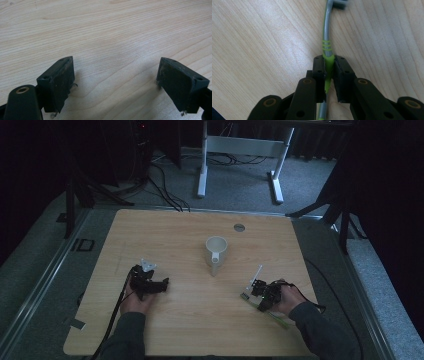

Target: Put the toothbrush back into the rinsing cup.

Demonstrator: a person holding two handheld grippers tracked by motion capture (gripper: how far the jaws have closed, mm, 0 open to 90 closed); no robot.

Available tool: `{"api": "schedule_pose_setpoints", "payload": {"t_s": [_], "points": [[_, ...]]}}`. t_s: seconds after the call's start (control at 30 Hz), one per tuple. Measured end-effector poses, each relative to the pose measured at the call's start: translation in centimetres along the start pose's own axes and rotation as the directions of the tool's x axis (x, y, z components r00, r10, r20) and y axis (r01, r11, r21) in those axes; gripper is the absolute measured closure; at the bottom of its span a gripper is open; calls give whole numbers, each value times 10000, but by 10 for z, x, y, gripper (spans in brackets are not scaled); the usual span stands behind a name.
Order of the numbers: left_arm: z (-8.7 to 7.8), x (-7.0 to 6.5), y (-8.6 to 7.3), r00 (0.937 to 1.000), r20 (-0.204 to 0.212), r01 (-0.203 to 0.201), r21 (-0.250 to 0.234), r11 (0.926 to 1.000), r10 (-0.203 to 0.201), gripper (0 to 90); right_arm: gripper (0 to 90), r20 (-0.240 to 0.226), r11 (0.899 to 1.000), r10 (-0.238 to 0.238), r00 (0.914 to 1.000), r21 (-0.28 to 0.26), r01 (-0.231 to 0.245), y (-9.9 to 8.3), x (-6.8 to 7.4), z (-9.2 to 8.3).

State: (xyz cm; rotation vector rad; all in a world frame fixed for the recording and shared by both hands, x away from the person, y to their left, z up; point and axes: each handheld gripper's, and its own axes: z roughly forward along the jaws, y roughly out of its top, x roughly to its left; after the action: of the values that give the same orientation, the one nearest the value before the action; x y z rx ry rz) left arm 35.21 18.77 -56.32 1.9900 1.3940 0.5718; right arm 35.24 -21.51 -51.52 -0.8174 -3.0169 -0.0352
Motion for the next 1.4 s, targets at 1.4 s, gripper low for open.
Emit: {"api": "schedule_pose_setpoints", "payload": {"t_s": [1.4], "points": [[0, 0, 0, 10000, 1, 3, -6, 10000, -3, 151, 801, -496, 9298, 741, 9960, -3578, -870, -7, -6, -32]]}}
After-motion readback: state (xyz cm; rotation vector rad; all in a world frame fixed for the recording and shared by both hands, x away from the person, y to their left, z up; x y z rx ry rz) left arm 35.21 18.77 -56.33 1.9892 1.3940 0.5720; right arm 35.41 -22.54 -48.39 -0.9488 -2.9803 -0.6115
